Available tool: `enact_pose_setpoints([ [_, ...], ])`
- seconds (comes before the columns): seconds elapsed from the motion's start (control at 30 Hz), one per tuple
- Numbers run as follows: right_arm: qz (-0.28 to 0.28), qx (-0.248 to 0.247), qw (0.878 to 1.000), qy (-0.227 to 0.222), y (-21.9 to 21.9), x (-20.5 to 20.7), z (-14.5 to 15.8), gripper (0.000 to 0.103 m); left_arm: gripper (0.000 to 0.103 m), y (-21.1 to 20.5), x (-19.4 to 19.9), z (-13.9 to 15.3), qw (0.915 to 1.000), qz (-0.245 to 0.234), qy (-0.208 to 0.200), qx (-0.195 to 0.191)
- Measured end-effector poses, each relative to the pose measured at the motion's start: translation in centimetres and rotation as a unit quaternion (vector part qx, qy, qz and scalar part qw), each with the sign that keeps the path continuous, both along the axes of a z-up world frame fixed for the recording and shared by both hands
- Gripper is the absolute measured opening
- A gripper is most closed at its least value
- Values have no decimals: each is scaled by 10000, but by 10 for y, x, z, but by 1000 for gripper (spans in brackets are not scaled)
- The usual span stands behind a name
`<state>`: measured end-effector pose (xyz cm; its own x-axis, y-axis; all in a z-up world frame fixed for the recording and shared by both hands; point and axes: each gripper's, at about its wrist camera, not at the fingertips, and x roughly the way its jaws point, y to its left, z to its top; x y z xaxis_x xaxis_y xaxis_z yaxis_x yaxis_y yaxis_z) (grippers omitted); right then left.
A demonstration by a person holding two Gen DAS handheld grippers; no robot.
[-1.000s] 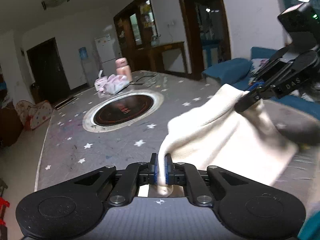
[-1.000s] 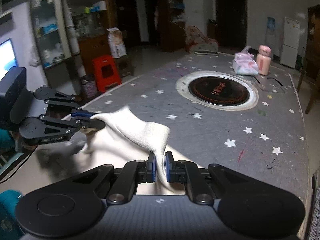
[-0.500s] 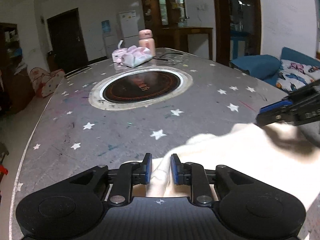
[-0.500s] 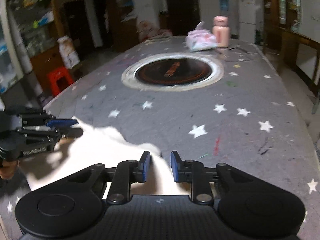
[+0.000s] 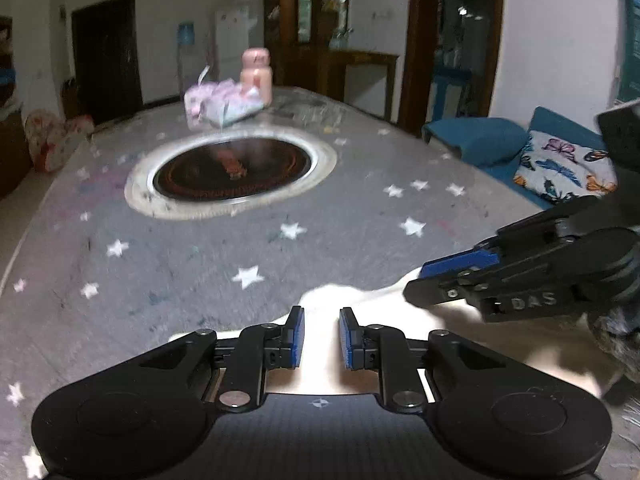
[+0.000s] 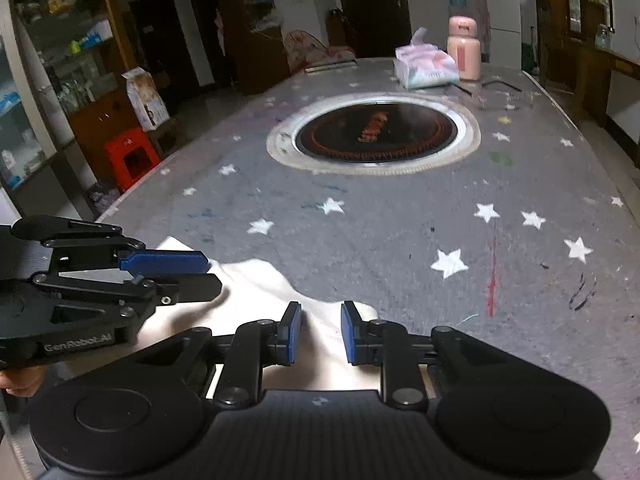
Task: Fold clothes
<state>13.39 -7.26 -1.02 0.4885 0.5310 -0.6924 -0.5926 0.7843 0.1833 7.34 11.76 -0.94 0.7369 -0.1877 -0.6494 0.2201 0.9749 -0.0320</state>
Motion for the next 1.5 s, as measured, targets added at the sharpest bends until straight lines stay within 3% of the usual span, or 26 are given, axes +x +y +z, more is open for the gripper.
enact_pose_setpoints([
  [0.53,228,-278,9986,-388,13,-10,8,20,22,0,1,-3,10000,26,-65,12],
  [1.03,1141,-468,9904,-620,27,-62,6,19,23,4,5,-2,10000,45,63,-47],
  [1.13,1274,-599,9856,-933,27,-74,10,19,23,3,6,-2,10000,50,77,-30],
  [1.5,2052,-455,9749,-733,28,-127,5,21,23,1,7,-2,9999,100,96,-1],
])
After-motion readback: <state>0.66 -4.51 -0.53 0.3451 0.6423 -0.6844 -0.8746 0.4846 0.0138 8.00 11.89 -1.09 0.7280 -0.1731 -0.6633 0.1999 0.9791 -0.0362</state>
